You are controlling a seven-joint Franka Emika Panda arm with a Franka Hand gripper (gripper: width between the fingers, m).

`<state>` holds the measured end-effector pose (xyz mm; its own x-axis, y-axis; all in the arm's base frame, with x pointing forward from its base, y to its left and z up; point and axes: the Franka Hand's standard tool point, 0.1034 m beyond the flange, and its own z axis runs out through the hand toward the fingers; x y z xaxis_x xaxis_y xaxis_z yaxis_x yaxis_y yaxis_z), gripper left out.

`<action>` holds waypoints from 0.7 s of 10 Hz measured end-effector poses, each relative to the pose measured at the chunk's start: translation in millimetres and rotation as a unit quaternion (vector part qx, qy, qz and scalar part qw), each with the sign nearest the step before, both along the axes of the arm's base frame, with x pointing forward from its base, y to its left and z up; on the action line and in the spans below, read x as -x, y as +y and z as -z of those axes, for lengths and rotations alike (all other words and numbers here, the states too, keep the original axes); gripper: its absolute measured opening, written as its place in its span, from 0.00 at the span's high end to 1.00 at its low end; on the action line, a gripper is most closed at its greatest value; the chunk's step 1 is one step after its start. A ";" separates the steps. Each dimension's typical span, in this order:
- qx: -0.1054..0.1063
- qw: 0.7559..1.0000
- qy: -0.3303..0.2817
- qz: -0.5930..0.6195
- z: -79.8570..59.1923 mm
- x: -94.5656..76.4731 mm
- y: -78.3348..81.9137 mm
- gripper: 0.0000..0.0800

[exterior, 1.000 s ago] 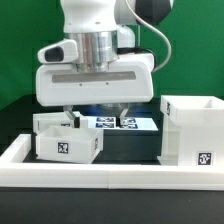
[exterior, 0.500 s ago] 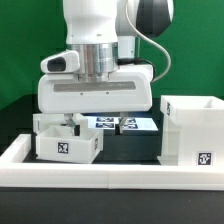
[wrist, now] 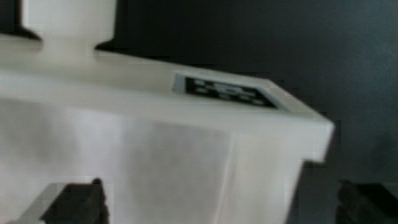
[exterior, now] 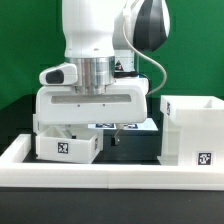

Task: Assemble drawer

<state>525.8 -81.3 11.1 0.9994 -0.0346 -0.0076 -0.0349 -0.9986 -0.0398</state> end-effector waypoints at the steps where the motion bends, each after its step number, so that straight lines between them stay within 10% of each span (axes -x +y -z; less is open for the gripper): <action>1: 0.003 1.000 -0.005 -0.001 3.7 2.1 0.5 0.19; 3: 0.004 1.000 -0.008 -0.004 5.2 1.4 3.9 0.19; 7: 0.004 1.000 -0.008 -0.007 5.4 1.2 6.3 0.70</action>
Offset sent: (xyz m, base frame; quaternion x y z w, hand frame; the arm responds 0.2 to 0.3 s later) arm 0.0038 0.0014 -0.0051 -0.0126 0.0080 -0.0020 0.9999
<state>524.7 -75.0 5.8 0.9998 -0.0198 0.0081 -0.0195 -0.9993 -0.0314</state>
